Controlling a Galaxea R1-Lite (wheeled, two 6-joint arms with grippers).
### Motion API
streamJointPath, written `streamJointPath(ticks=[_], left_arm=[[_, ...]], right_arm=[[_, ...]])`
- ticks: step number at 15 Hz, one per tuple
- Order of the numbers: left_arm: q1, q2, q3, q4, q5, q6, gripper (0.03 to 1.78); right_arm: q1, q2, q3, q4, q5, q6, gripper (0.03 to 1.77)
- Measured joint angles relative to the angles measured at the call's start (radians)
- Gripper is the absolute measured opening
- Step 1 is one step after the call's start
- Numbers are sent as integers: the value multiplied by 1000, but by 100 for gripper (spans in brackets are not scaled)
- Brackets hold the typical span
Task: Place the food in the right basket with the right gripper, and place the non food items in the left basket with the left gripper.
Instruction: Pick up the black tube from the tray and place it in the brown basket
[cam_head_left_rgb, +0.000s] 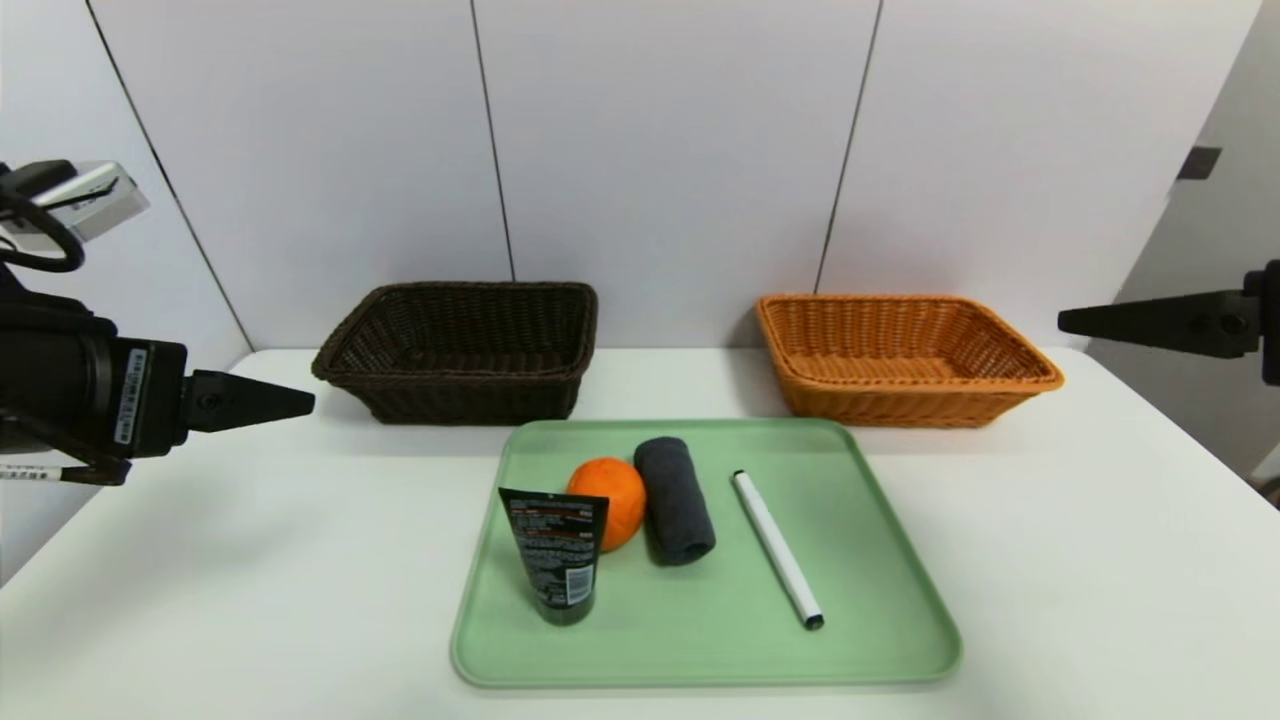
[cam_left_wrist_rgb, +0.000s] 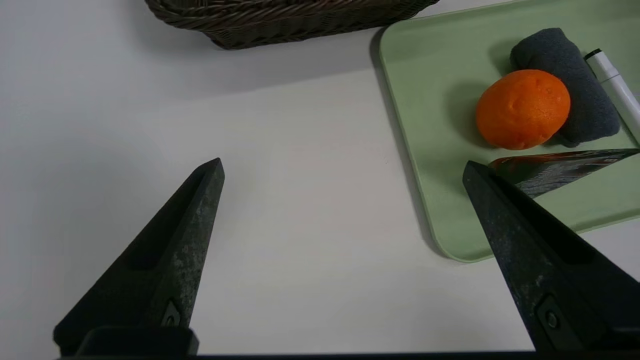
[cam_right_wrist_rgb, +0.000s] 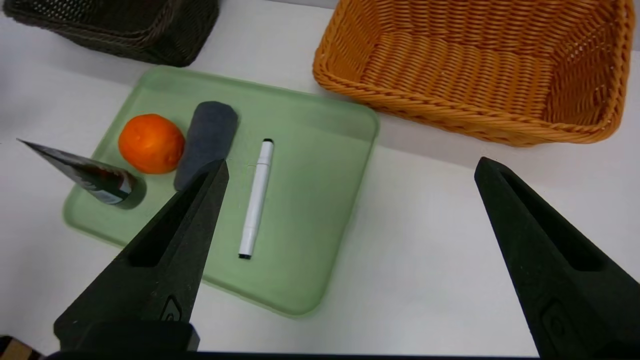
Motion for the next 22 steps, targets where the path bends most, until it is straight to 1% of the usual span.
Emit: streamJointPath(ticks=[2, 4, 6, 9, 12, 14, 16, 17, 19, 22], left_arm=[[-23, 25, -48, 36, 0, -1, 169], [-53, 41, -79, 74, -1, -11, 169], [-104, 54, -91, 79, -3, -38, 169], [-208, 70, -103, 84, -3, -89, 169], [-316, 91, -101, 94, -1, -177, 169], [-364, 107, -79, 87, -2, -193, 169], [-380, 120, -31, 79, -5, -191, 169], [-384, 122, 5, 57, -15, -186, 169], [-385, 113, 104, -32, -60, -153, 169], [-386, 70, 279, -223, -156, -70, 169]], right_arm=[[23, 21, -90, 102, 5, 0, 170], [50, 37, -186, 236, 15, 0, 170], [80, 48, -244, 332, 61, 0, 170], [113, 71, -315, 433, 70, 0, 170], [121, 93, -346, 480, 98, 0, 170], [122, 100, -354, 485, 103, 0, 170], [120, 105, -356, 484, 103, -1, 170], [119, 106, -357, 484, 103, -1, 170], [119, 108, -361, 483, 103, -3, 170], [114, 111, -370, 482, 103, -3, 170]])
